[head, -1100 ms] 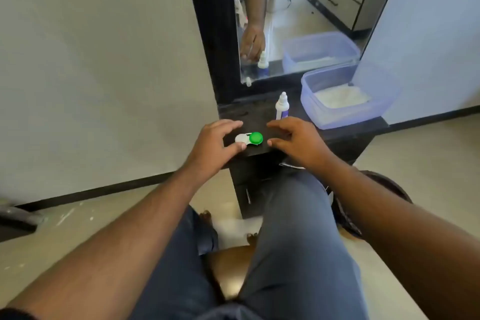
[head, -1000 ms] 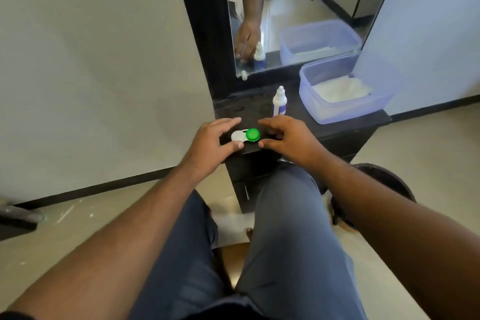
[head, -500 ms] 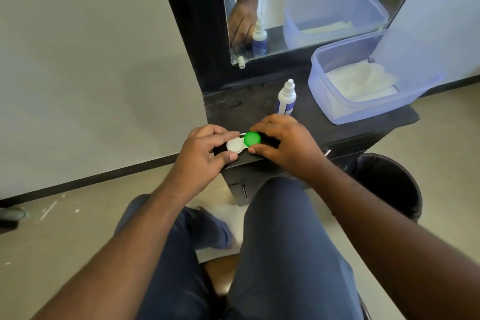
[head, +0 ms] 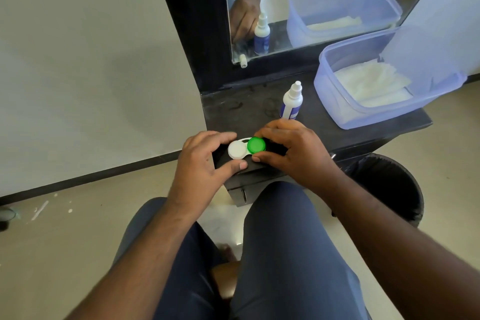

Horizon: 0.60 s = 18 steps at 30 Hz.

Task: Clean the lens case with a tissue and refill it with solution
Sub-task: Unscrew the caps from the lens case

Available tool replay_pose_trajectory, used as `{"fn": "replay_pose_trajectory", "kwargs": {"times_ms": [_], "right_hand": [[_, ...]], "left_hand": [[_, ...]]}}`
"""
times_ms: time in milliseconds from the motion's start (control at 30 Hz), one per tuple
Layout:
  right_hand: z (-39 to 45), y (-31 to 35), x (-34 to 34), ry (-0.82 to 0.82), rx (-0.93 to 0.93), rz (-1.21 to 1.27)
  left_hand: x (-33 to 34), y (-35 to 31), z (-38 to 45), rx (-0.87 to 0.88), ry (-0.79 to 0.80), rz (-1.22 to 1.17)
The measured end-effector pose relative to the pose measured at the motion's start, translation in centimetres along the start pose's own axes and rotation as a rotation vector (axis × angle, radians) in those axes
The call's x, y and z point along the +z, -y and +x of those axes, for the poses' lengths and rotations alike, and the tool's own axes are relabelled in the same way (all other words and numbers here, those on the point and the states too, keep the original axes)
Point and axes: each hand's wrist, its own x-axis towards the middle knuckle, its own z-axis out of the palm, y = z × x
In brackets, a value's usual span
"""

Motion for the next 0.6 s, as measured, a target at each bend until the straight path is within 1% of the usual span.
{"fn": "replay_pose_trajectory", "kwargs": {"times_ms": [67, 133, 200, 300, 367, 500, 533, 600], "right_hand": [[0.1, -0.1, 0.0, 0.004, 0.004, -0.002], [0.1, -0.1, 0.0, 0.000, 0.007, 0.004], [0.1, 0.0, 0.0, -0.003, 0.009, 0.012], [0.1, 0.1, 0.0, -0.001, 0.013, 0.014], [0.0, 0.0, 0.0, -0.009, 0.012, 0.013], [0.1, 0.0, 0.1, -0.014, 0.000, 0.005], [0.1, 0.0, 0.1, -0.016, -0.003, 0.002], [0.1, 0.1, 0.1, -0.014, -0.006, -0.004]], "left_hand": [[-0.4, 0.1, 0.0, 0.004, 0.083, -0.051], [-0.5, 0.5, 0.2, 0.050, 0.125, -0.083], [-0.5, 0.8, -0.1, 0.067, 0.088, -0.116], [-0.5, 1.0, -0.7, 0.006, -0.047, -0.187], [-0.4, 0.9, -0.8, 0.023, -0.096, -0.181], [0.0, 0.9, -0.3, 0.057, 0.034, -0.163], [0.2, 0.8, -0.2, 0.065, 0.035, -0.164], [0.5, 0.8, -0.3, 0.084, -0.025, -0.159]]}}
